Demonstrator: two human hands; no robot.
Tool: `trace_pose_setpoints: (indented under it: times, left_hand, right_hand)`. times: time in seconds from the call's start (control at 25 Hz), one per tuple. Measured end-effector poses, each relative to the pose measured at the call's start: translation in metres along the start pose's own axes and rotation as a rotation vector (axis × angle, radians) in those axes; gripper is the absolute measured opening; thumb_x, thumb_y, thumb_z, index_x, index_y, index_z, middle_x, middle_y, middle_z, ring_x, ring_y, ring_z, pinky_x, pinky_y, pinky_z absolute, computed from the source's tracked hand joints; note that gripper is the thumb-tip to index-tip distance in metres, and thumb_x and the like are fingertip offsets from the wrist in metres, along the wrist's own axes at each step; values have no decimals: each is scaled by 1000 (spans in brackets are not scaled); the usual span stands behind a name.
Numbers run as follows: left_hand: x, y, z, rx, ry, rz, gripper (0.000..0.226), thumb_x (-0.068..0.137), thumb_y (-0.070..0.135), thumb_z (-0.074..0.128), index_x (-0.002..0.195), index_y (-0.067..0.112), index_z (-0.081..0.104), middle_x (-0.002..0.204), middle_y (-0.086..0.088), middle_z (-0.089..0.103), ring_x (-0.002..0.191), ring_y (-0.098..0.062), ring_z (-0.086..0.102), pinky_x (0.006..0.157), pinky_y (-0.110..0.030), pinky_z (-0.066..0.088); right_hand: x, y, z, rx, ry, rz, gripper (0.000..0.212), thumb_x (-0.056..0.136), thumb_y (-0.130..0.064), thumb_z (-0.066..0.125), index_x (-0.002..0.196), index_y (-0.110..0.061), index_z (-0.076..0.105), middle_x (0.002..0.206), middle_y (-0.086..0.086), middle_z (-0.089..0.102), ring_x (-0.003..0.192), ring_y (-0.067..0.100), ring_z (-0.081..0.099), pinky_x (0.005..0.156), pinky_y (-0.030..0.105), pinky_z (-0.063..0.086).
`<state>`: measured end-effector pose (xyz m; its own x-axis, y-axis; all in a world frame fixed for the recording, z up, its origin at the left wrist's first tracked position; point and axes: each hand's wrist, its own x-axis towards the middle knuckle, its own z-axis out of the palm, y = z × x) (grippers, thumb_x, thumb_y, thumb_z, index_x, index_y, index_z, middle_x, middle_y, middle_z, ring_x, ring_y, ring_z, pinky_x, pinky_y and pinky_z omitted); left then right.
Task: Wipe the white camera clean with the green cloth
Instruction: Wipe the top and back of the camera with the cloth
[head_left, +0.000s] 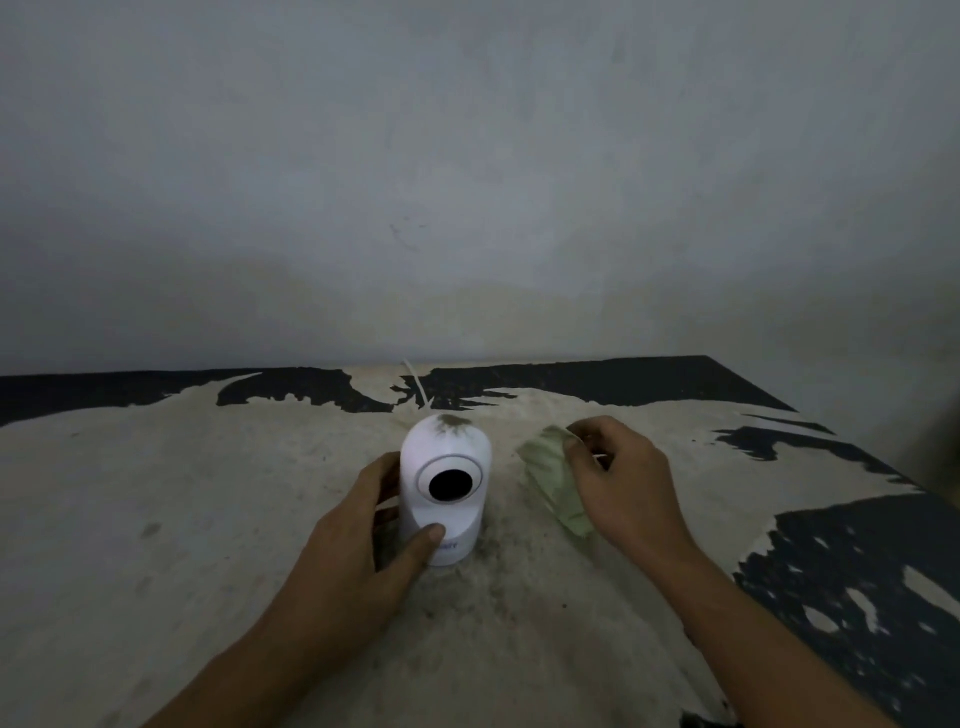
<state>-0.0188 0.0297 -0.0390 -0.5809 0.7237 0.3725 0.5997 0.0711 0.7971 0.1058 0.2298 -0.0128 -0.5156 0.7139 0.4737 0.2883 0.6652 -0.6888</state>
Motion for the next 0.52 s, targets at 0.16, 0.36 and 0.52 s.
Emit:
trace_pose_setpoints:
  times: [0.16, 0.36, 0.52]
  left_hand:
    - [0, -2, -1, -4, 1, -3, 67, 74, 44, 61, 132, 37, 28, 128, 23, 45, 114, -1, 48, 93, -20, 43]
    - [1, 1, -2, 5, -10, -12, 63, 68, 56, 55, 122, 50, 22, 110, 44, 33, 99, 13, 45, 75, -1, 36]
    - [3, -1, -2, 3, -16, -20, 63, 69, 54, 56, 120, 51, 19, 109, 44, 31, 96, 14, 44, 80, -4, 35]
  right_hand:
    - [-6, -32, 6, 153, 30, -54, 7, 85, -18, 68, 84, -25, 67, 77, -15, 67, 76, -2, 62, 63, 8, 49]
    - [-32, -48, 13, 381, 17, -46, 12, 85, -17, 69, 87, -29, 70, 80, -13, 71, 78, 2, 65, 65, 13, 51]
    - [-43, -52, 21, 393, -19, -165, 11, 86, -25, 65, 96, -29, 70, 95, -15, 69, 95, 1, 62, 71, 9, 48]
